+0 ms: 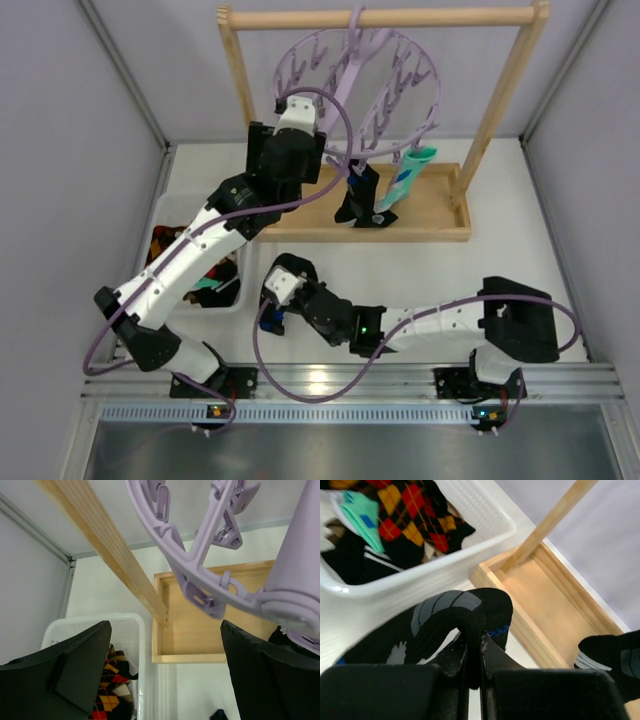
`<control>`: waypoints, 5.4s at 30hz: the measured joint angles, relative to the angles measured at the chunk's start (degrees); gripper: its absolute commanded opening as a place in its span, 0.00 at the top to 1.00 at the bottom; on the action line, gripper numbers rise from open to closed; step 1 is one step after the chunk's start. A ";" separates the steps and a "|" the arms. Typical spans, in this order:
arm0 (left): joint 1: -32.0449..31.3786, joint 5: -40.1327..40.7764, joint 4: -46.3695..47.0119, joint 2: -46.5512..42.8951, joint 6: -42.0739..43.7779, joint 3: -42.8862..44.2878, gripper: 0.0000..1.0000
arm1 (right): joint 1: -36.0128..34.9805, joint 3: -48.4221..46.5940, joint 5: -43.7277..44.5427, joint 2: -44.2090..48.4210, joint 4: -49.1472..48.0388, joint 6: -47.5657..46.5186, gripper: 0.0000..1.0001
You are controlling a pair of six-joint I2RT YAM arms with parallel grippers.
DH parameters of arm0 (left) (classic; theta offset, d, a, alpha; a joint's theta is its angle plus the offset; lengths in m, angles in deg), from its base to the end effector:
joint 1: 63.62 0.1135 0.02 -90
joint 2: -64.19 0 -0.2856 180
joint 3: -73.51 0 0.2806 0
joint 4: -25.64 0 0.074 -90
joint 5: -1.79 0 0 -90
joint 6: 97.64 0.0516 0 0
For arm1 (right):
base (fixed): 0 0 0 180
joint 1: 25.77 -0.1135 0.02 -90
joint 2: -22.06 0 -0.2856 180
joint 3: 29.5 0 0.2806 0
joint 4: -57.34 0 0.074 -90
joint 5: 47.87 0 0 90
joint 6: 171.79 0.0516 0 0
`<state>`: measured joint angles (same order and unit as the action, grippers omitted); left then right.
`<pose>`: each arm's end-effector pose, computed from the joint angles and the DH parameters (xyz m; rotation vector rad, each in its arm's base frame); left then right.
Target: Remove the socks clipped to the hanger
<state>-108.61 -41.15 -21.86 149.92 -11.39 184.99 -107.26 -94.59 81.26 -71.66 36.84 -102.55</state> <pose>0.2763 -0.2227 0.4798 0.1334 1.8260 0.2055 0.0911 0.3885 0.2479 -0.9422 1.3971 0.2122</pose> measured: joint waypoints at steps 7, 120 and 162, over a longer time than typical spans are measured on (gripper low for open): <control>0.00 -1.36 0.02 -12.48 -1.75 -5.79 0.02 | 2.67 -0.15 -11.41 9.01 2.80 4.42 1.00; -5.09 -18.99 -3.04 -12.07 -12.00 0.90 0.02 | 9.97 -8.63 2.10 3.54 10.16 16.31 1.00; -11.30 10.49 -3.04 6.91 -2.21 4.13 0.50 | 5.40 -14.43 11.85 -2.45 9.73 7.23 1.00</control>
<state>-119.91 -30.65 -24.90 156.83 -13.60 189.12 -101.87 -109.02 93.11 -74.10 46.57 -95.31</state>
